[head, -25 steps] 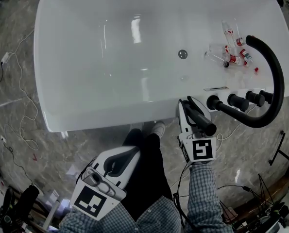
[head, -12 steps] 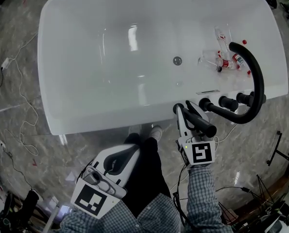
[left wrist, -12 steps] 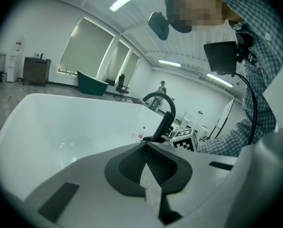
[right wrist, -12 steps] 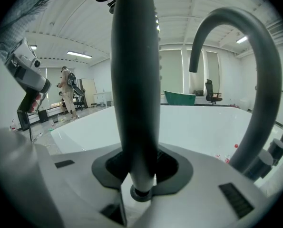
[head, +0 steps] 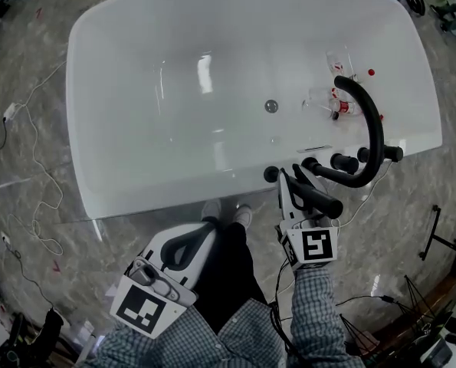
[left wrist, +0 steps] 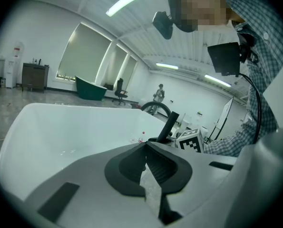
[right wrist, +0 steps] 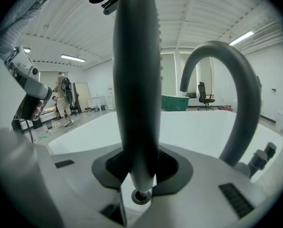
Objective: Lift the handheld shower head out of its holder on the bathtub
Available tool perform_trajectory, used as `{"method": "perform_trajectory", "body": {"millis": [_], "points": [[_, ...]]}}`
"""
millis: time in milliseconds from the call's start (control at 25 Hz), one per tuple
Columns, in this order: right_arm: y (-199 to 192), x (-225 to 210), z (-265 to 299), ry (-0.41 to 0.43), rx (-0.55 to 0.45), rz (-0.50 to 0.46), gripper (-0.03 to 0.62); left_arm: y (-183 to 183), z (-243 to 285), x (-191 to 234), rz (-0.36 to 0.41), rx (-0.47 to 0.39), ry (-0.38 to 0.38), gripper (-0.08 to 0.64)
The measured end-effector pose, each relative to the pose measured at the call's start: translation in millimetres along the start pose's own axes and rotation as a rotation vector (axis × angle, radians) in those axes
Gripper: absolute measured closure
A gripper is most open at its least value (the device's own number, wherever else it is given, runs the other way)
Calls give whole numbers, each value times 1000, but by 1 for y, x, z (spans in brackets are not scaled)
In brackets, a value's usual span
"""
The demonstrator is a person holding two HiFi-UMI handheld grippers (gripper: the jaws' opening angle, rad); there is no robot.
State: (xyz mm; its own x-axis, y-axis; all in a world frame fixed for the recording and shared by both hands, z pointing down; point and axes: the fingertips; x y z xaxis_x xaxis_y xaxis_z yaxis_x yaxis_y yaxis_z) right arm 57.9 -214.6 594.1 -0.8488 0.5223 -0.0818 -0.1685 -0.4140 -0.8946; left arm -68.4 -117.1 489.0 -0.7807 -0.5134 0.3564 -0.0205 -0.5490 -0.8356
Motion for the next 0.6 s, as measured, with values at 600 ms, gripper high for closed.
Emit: {"method": "perform_trajectory", "body": {"millis": [600], "points": [[64, -14, -52, -48, -35, 32, 489, 63, -22, -28, 24, -61, -36, 554]]}}
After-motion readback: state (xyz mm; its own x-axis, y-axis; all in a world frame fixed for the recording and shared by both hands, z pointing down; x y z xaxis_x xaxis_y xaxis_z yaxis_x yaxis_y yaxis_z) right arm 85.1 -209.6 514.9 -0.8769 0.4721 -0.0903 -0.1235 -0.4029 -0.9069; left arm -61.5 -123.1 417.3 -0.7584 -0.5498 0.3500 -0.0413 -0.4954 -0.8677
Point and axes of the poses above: the fingertips, and each gripper's own axes: z forward along the fingers, x to its left, y out of its top, and after that the axes turned 1 degree about z, right-handed
